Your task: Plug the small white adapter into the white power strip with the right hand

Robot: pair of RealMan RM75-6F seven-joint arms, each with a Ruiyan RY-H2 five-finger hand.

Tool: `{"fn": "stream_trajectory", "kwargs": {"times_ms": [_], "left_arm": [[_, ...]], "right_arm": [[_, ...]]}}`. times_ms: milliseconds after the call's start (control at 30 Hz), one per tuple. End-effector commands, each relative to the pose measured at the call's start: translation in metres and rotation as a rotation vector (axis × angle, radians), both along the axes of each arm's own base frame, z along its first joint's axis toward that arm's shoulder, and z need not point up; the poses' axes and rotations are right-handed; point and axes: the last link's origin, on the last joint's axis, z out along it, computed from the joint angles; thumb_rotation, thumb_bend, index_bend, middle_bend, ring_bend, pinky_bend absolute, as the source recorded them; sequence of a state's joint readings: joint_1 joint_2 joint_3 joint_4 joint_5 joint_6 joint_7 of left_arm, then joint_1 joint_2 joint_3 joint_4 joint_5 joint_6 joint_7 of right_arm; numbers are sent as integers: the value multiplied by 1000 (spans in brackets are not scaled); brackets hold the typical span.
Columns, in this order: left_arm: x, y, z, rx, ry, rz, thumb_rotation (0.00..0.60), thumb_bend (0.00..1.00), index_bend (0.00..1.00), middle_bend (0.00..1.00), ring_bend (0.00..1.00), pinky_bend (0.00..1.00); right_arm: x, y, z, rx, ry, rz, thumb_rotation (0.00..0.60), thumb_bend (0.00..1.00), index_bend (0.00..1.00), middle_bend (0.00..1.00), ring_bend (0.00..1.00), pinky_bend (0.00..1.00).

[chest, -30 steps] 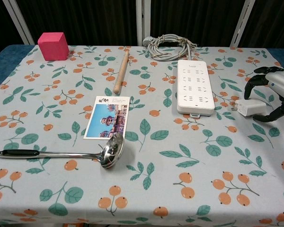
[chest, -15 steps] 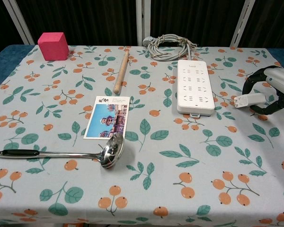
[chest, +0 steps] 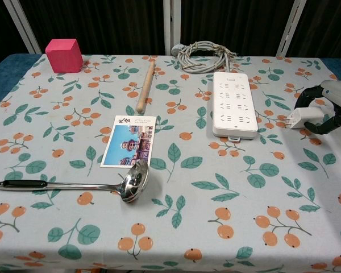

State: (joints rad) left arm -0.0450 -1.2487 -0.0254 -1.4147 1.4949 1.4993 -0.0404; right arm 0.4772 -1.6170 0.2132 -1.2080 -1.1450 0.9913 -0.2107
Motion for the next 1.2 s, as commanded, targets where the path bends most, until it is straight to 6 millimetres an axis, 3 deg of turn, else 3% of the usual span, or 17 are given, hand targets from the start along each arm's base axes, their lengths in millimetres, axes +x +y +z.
{"fn": "stream_trajectory", "kwargs": {"times_ms": [33,167,333,467,633,967,1200], "left_arm": [[0,0,0,1,-1,1,600,0,40,0,0,0],[-1,-1,-1,-3,-4,3,600,0,40,0,0,0],[-1,-1,-1,-5,-5,4,600,0,40,0,0,0],[-1,-1,-1,-7,-4,3,600,0,40,0,0,0],[0,-2,-1,-8,-5,5,600,0,40,0,0,0],[-1,-6,0,-7,-10,20,600,0,40,0,0,0],[-4,-9,0,-4,-19,40,600,0,40,0,0,0]], "right_arm": [[-1,0,0,-2,-1,-3,600,326,334,303,132,6],[-5,1,2,-12,-14,-11,600,279,333,299,132,6],[-14,2,3,-44,-63,-30,600,99,337,306,132,6],[-19,0,4,-82,-111,-27,600,82,398,341,136,7],[-22,-5,0,-90,-173,-26,600,108,460,376,146,7],[-26,-12,-8,-71,-249,-29,600,158,473,382,146,7],[-24,-15,-15,-73,-344,-37,600,323,538,436,189,7]]}}
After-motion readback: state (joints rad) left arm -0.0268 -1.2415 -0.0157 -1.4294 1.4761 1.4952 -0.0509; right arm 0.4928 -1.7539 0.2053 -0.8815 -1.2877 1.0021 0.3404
